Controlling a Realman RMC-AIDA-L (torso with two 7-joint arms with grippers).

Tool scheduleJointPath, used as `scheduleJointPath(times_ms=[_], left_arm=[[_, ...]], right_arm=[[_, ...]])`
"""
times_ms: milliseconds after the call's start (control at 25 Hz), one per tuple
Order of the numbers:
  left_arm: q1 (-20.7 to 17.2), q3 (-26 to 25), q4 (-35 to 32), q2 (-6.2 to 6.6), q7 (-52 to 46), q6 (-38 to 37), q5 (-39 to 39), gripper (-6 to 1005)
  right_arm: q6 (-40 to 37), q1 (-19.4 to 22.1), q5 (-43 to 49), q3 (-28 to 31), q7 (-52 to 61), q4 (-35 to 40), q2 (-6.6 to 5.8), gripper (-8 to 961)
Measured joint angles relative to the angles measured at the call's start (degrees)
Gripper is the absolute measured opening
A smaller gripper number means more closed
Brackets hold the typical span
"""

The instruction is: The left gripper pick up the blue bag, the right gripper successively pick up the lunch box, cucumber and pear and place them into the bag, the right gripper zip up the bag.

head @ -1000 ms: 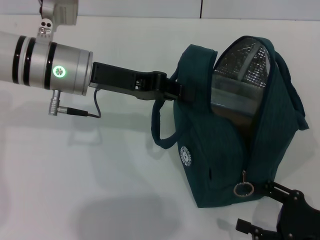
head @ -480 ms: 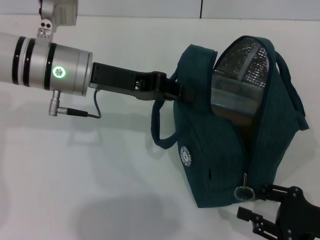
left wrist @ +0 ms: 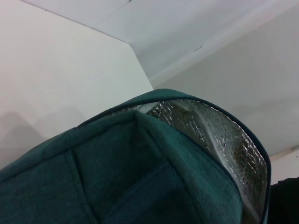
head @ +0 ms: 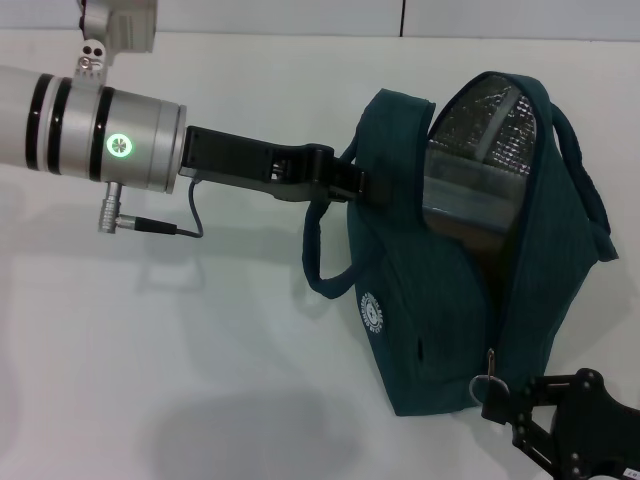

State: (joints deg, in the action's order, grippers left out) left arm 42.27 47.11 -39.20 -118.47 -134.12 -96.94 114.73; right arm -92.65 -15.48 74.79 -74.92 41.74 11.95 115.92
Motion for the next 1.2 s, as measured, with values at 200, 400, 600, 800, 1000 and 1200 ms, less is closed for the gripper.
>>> scheduleJointPath(times_ms=[200, 400, 600, 800, 1000, 1200], left_arm=[[0.0, 0.0, 0.0, -0.15, 0.0, 0.0, 0.0, 39], [0.0, 0.0, 0.0, -0.18, 0.0, 0.0, 0.0, 40], [0.0, 0.0, 0.0, -0.18, 0.0, 0.0, 0.1, 40], [0.1, 0.0, 0.0, -0.18, 0.0, 0.0, 0.1, 39], [0.0, 0.0, 0.0, -0.18, 0.2, 0.0, 0.1, 40], [-0.1, 0.0, 0.0, -0.18, 0.2, 0.0, 0.1, 41]], right_arm=[[0.5, -0.1, -0.5, 0.1, 0.0, 0.0, 0.0, 106], [0.9, -0.2, -1.4, -0.1, 0.0, 0.0, 0.0, 101], [0.8, -0.2, -1.4, -0.2, -0.2, 0.0, 0.0, 97], [0.5, 0.0, -1.4, -0.2, -0.3, 0.0, 0.0, 2], [-0.2, 0.5, -1.4, 0.2, -0.3, 0.0, -0.08, 3], [-3.2, 2.7, -3.9, 0.5, -0.3, 0.0, -0.59, 4]])
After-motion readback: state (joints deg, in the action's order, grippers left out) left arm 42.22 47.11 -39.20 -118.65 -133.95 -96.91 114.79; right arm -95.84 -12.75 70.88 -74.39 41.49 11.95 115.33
